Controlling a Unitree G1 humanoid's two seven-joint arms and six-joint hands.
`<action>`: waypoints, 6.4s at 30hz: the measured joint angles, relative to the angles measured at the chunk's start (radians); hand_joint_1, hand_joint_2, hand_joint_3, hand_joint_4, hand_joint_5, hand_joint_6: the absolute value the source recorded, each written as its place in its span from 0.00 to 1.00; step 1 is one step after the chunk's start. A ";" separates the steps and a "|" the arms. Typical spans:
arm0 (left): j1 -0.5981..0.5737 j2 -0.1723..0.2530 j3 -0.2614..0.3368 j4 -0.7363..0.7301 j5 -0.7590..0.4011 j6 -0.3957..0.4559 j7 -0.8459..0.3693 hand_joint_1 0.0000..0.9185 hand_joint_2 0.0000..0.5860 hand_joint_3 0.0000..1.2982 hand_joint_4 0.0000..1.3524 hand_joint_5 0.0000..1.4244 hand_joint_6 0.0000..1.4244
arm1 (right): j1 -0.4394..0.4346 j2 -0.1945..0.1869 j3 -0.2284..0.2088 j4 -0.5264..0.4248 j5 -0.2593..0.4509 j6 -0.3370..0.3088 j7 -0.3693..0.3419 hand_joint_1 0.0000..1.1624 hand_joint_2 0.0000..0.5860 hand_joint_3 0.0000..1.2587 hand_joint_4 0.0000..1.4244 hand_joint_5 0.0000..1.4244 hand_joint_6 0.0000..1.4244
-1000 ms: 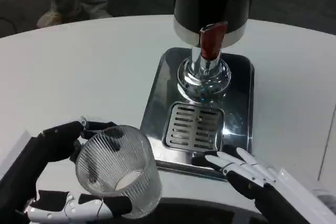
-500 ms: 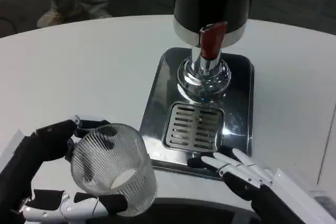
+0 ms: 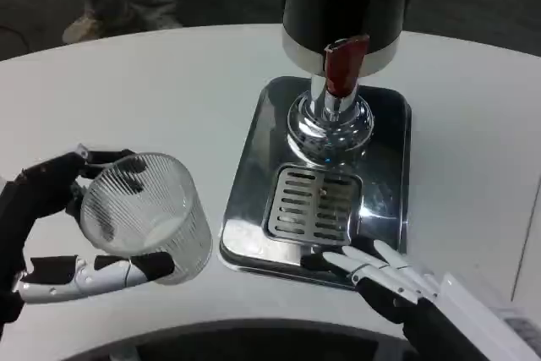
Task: Grasp the cup under the faucet to collect the drink, then remove the cup.
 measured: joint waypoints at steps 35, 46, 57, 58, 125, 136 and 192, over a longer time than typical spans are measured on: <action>-0.578 -0.032 -0.333 0.550 0.225 0.075 0.147 0.80 0.00 0.58 0.62 0.69 0.64 | 0.037 0.015 -0.033 -0.004 0.008 -0.007 -0.015 0.48 0.84 0.13 0.07 0.00 0.00; -0.642 -0.035 -0.373 0.591 0.254 0.075 0.166 0.80 0.00 0.58 0.62 0.69 0.64 | 0.036 0.015 -0.034 -0.004 0.013 -0.007 -0.015 0.48 0.84 0.14 0.07 0.01 0.00; -0.687 -0.047 -0.420 0.600 0.297 0.076 0.179 0.80 0.00 0.58 0.62 0.69 0.64 | 0.035 0.015 -0.034 -0.003 0.017 -0.007 -0.016 0.48 0.84 0.14 0.07 0.01 0.00; -0.687 -0.047 -0.423 0.600 0.299 0.077 0.181 0.80 0.00 0.58 0.62 0.69 0.64 | 0.036 0.015 -0.034 -0.003 0.017 -0.007 -0.018 0.48 0.84 0.14 0.07 0.01 0.00; -0.705 -0.115 -0.463 0.636 0.294 0.081 0.188 0.79 0.00 0.58 0.62 0.70 0.64 | 0.039 0.018 -0.039 0.030 0.025 -0.013 -0.047 0.48 0.84 0.14 0.07 0.01 0.00; -0.712 -0.112 -0.466 0.651 0.297 0.080 0.211 0.79 0.01 0.59 0.62 0.70 0.64 | 0.051 0.019 -0.046 0.029 0.031 -0.013 -0.047 0.48 0.84 0.14 0.07 0.01 0.00; -0.717 -0.085 -0.466 0.673 0.292 0.058 0.218 0.77 0.00 0.58 0.62 0.69 0.64 | 0.059 0.028 -0.029 0.029 0.029 -0.013 -0.048 0.48 0.85 0.14 0.07 0.02 0.00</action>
